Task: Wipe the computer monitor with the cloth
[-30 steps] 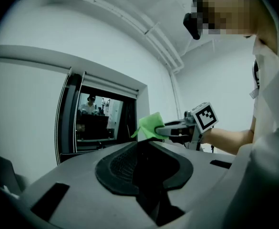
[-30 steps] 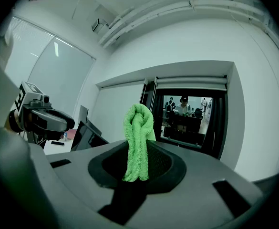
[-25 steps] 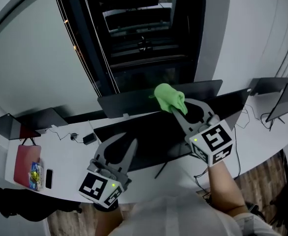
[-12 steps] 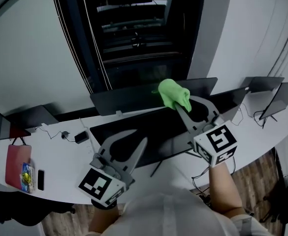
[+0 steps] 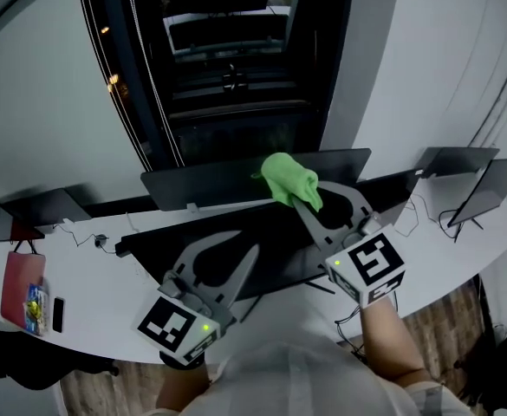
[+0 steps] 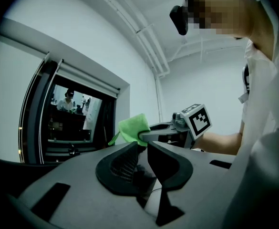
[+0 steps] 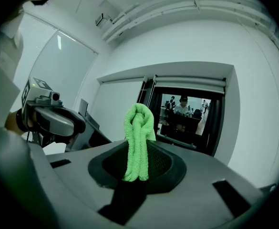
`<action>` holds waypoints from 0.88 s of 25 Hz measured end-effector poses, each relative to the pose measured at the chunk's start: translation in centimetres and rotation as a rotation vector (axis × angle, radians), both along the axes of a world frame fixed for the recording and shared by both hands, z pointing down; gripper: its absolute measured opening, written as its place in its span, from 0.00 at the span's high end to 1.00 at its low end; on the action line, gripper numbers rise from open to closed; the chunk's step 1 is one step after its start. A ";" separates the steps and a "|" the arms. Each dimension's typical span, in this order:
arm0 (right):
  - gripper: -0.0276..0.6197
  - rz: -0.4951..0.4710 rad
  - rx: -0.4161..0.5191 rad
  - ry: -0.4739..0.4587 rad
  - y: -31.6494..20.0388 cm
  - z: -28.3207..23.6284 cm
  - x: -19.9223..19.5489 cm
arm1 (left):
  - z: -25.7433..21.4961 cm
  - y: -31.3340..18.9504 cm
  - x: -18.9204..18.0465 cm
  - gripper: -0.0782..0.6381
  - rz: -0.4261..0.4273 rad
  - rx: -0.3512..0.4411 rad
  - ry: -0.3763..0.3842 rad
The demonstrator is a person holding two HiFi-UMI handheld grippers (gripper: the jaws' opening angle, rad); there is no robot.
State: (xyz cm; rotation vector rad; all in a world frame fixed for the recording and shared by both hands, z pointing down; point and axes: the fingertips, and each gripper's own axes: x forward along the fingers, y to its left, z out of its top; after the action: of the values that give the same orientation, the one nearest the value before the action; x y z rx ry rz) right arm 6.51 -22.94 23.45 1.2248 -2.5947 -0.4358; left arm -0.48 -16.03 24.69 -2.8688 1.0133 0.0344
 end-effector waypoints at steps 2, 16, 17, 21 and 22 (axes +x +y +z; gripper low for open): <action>0.85 -0.027 0.004 0.025 -0.1 0.0 0.6 | 0.1 -0.2 1.7 0.79 -0.001 -0.006 -0.001; 0.85 -0.129 0.019 0.047 -0.6 -0.1 3.7 | 0.9 -0.6 7.1 0.79 -0.060 -0.039 -0.002; 0.85 -0.131 0.020 0.048 -0.6 0.0 3.9 | 1.0 -0.6 7.3 0.79 -0.063 -0.042 -0.002; 0.85 -0.135 0.021 0.052 -0.8 -0.1 5.3 | 1.4 -0.7 8.7 0.79 -0.065 -0.054 -0.005; 0.85 -0.136 0.021 0.052 -0.9 -0.2 5.7 | 1.4 -0.8 9.1 0.79 -0.066 -0.055 -0.005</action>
State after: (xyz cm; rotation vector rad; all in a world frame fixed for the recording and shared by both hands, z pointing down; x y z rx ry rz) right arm 12.18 -23.83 23.28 1.0327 -2.6450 -0.5156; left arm 8.64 -16.82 26.12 -2.8806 1.1238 -0.0062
